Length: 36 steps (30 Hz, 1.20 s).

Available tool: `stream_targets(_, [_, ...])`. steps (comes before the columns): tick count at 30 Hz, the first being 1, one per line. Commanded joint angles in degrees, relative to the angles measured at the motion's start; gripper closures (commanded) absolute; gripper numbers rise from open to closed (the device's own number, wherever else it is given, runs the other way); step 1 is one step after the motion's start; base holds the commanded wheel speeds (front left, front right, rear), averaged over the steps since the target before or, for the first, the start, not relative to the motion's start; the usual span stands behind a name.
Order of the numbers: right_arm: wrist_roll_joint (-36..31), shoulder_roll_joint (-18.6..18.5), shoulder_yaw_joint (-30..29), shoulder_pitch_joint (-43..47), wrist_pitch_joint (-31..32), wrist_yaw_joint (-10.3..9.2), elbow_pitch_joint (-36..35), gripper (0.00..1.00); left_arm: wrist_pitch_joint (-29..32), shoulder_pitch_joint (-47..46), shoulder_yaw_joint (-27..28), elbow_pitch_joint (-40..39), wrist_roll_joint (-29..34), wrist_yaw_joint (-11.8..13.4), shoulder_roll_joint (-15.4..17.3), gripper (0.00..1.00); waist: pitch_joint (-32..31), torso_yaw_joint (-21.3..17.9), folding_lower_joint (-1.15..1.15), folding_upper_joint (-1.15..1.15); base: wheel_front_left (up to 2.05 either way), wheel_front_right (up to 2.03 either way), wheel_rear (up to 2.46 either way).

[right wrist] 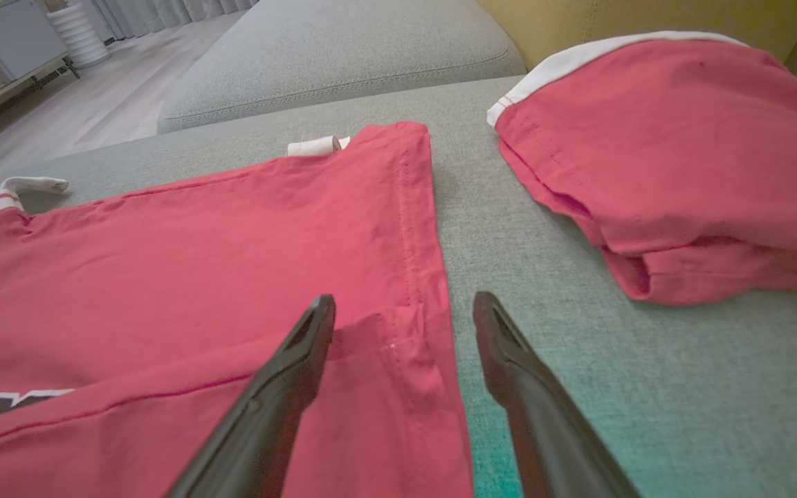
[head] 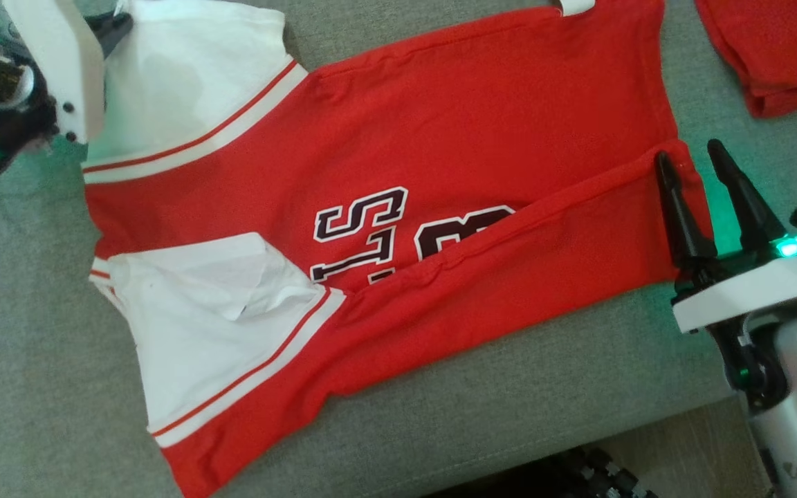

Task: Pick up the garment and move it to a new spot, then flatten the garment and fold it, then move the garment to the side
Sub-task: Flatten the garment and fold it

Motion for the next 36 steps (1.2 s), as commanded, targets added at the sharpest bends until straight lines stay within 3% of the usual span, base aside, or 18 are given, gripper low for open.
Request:
stream_targets(1, [-0.4, -0.6, 0.1, 0.0, -0.1, -0.04, -1.5, 0.0, -0.9, -2.0, 1.0, -1.1, 0.5, 0.1, 2.7, 1.0, 0.1, 0.1, 0.0, 0.0, 0.0, 0.0, 0.0])
stream_targets(9, [4.2, -1.8, -0.5, -9.7, 6.7, -0.04, 2.5, 0.0, -12.4, -5.5, -4.1, -1.2, 1.7, 0.1, 5.0, 1.0, 0.5, 0.4, 0.0, 0.0, 0.0, 0.0, 0.0])
stream_targets(19, [12.0, -5.3, 4.0, -26.3, 21.3, -0.04, 13.3, 0.0, -17.2, -11.3, -10.7, 0.4, -0.3, 0.1, 4.8, 1.0, 1.9, 2.1, 0.0, 0.0, 0.0, 0.0, 0.0])
stream_targets(23, [14.9, -6.1, 5.8, -29.8, 23.1, -0.04, 15.0, 0.0, -18.5, -13.0, -13.1, 1.1, -1.5, 0.1, 4.5, 1.0, 2.3, 2.7, 0.0, 0.0, 0.0, 0.0, 0.0])
stream_targets(24, [15.4, -6.4, 6.2, -30.4, 23.2, -0.04, 15.2, 0.12, -18.7, -13.4, -13.6, 1.2, -1.8, 0.1, 4.5, 1.0, 2.4, 2.8, 0.0, 0.0, 0.0, 0.0, 0.0])
stream_targets(26, [16.2, -6.9, 7.5, -31.2, 23.9, -0.04, 15.5, 1.0, -19.2, -14.0, -14.4, 1.5, -2.3, 0.1, 4.4, 1.0, 2.4, 2.9, 0.0, 0.0, 0.0, 0.0, 0.0])
stream_targets(36, [16.7, -8.9, 10.5, -34.0, 23.3, -0.04, 16.0, 1.0, -22.4, -15.8, -16.7, 2.5, -3.0, 0.1, 4.4, 1.0, 2.1, 2.9, 0.0, 0.0, 0.0, 0.0, 0.0])
